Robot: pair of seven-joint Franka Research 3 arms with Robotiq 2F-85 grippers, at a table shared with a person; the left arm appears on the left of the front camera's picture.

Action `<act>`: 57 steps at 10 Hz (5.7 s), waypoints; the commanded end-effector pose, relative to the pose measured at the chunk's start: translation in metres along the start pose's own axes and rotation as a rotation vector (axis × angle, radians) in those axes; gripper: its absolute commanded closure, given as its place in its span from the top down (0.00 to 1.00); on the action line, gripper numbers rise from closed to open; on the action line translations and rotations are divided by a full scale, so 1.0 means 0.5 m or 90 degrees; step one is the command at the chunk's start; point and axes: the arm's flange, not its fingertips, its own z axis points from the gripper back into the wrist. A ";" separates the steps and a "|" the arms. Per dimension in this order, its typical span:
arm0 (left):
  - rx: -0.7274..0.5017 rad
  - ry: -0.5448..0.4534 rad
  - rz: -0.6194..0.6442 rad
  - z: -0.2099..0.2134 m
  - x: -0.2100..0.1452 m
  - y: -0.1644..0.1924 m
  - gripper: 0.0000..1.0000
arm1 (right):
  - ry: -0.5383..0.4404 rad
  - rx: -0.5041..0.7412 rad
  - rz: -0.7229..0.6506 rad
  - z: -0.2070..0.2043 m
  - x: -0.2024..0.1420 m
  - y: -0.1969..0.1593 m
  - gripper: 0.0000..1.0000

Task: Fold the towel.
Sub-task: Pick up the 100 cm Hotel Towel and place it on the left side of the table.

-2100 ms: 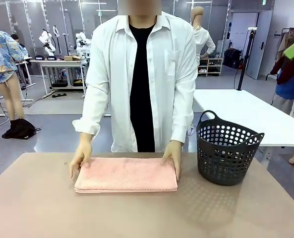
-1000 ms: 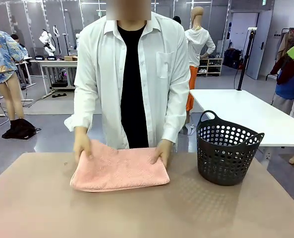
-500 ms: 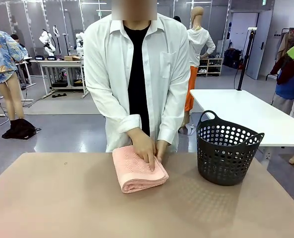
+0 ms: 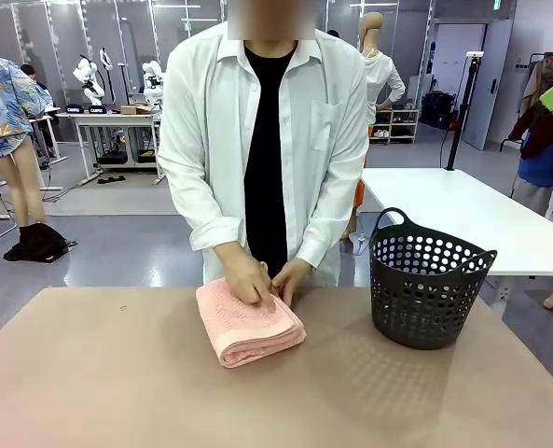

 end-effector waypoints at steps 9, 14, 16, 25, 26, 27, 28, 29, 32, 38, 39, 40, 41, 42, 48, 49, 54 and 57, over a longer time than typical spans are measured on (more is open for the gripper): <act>0.004 0.006 0.004 0.008 0.002 -0.002 1.00 | 0.002 -0.002 0.001 0.000 0.002 0.001 1.00; 0.004 0.006 0.004 0.008 0.002 -0.002 1.00 | 0.002 -0.002 0.001 0.000 0.002 0.001 1.00; 0.004 0.006 0.004 0.008 0.002 -0.002 1.00 | 0.002 -0.002 0.001 0.000 0.002 0.001 1.00; 0.004 0.006 0.004 0.008 0.002 -0.002 1.00 | 0.002 -0.002 0.001 0.000 0.002 0.001 1.00; 0.004 0.006 0.004 0.008 0.002 -0.002 1.00 | 0.002 -0.002 0.001 0.000 0.002 0.001 1.00; 0.004 0.006 0.004 0.008 0.002 -0.002 1.00 | 0.002 -0.002 0.001 0.000 0.002 0.001 1.00; 0.000 0.000 0.000 0.000 0.000 0.000 1.00 | 0.002 -0.002 0.001 0.000 0.002 0.001 1.00; -0.053 -0.004 0.016 -0.015 0.009 -0.003 1.00 | 0.002 -0.002 0.001 0.000 0.002 0.001 1.00; -0.221 -0.018 0.107 -0.157 -0.017 -0.001 1.00 | 0.002 -0.002 0.001 0.000 0.002 0.001 1.00; -0.438 0.027 0.234 -0.633 -0.131 -0.073 1.00 | 0.002 -0.002 0.001 0.000 0.002 0.001 1.00; -0.463 0.041 0.259 -0.704 -0.150 -0.102 1.00 | 0.002 -0.002 0.001 0.000 0.002 0.001 1.00; -0.462 0.047 0.267 -0.763 -0.160 -0.124 1.00 | 0.002 -0.002 0.001 0.000 0.002 0.001 1.00; -0.486 0.038 0.288 -0.822 -0.167 -0.158 1.00 | 0.002 -0.002 0.001 0.000 0.002 0.001 1.00; -0.489 0.060 0.303 -0.872 -0.179 -0.191 1.00 | 0.002 -0.002 0.001 0.000 0.002 0.001 1.00; -0.603 0.085 0.381 -1.054 -0.224 -0.340 1.00 | 0.002 -0.002 0.001 0.000 0.002 0.001 1.00; -0.609 0.093 0.403 -1.078 -0.231 -0.351 1.00 | 0.002 -0.002 0.001 0.000 0.002 0.001 1.00; -0.625 0.118 0.446 -1.126 -0.260 -0.386 1.00 | 0.002 -0.002 0.001 0.000 0.002 0.001 1.00; -0.654 0.129 0.456 -1.143 -0.265 -0.411 1.00 | 0.002 -0.002 0.001 0.000 0.002 0.001 1.00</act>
